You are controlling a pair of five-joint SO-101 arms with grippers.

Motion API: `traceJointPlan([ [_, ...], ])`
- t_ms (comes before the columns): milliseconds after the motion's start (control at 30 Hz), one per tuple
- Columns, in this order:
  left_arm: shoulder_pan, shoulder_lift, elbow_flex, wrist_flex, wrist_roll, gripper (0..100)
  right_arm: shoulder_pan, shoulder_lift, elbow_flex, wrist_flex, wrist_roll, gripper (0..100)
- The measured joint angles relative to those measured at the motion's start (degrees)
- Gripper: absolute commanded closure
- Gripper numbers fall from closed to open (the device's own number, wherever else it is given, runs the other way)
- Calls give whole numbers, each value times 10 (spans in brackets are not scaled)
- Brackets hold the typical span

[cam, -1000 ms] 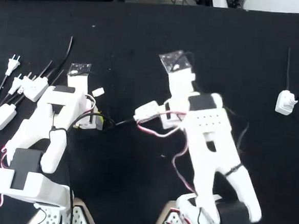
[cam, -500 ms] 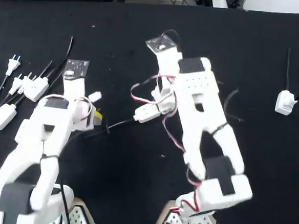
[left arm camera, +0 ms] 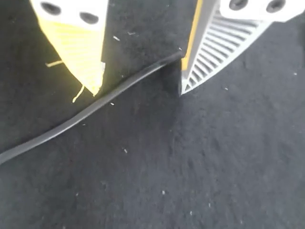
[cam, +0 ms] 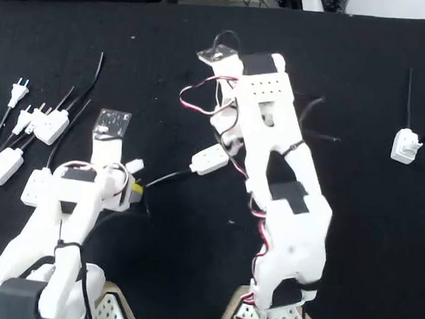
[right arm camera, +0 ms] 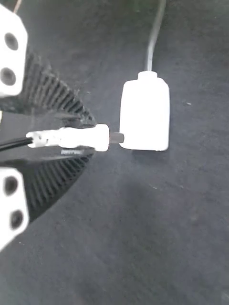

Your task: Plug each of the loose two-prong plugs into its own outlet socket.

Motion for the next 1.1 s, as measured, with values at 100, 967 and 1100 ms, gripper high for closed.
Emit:
traceJointPlan([
  [100, 0, -4, 24, -28, 18, 737, -3, 11, -24, 0, 0, 988],
  [967, 35, -6, 29, -41, 40, 737, -30, 63, -35, 0, 1, 988],
  [1100, 35, -6, 29, -41, 40, 737, -30, -3, 2, 0, 1, 988],
])
